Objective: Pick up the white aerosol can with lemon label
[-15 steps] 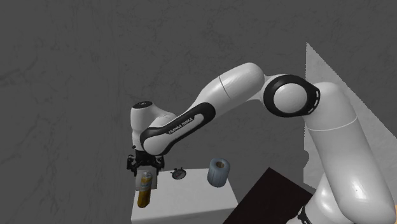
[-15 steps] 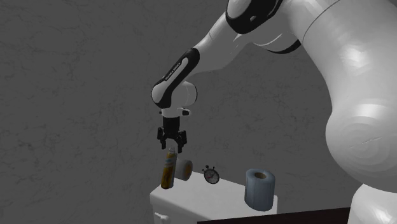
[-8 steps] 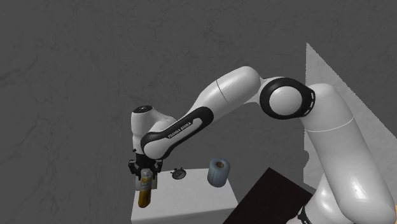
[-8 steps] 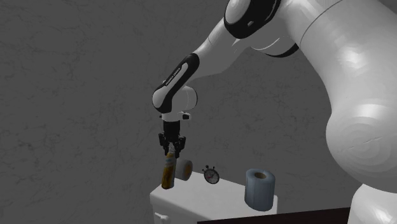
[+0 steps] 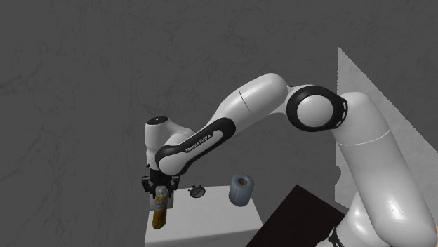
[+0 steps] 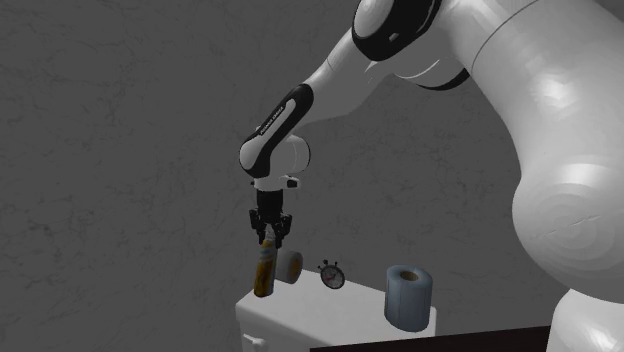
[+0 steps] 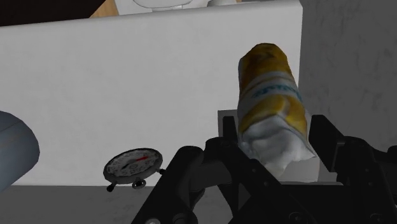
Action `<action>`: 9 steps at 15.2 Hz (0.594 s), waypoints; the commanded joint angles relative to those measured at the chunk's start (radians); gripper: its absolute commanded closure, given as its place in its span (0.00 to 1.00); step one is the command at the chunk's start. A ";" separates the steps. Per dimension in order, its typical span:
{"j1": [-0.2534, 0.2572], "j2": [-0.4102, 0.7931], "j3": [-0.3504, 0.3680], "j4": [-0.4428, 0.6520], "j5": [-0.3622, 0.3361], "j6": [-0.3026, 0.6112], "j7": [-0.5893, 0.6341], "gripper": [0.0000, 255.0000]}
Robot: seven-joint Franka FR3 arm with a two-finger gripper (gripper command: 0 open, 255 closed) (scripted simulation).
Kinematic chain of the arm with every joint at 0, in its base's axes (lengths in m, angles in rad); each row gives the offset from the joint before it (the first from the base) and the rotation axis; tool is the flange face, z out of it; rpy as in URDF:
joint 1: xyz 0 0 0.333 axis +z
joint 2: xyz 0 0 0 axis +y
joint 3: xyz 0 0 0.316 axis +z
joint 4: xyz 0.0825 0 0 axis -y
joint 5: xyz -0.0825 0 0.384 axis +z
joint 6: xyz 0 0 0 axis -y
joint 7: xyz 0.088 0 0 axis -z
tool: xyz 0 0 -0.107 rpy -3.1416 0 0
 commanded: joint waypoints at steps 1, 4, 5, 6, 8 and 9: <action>-0.001 -0.008 0.003 -0.002 0.003 -0.008 -0.001 1.00; -0.007 -0.035 0.010 -0.003 0.011 -0.034 -0.005 1.00; -0.008 -0.044 0.013 -0.003 0.014 -0.042 -0.006 1.00; -0.010 -0.052 0.015 -0.002 0.017 -0.051 -0.008 1.00; -0.013 -0.069 0.020 -0.001 0.023 -0.069 -0.010 1.00; -0.015 -0.077 0.022 0.000 0.026 -0.078 -0.012 1.00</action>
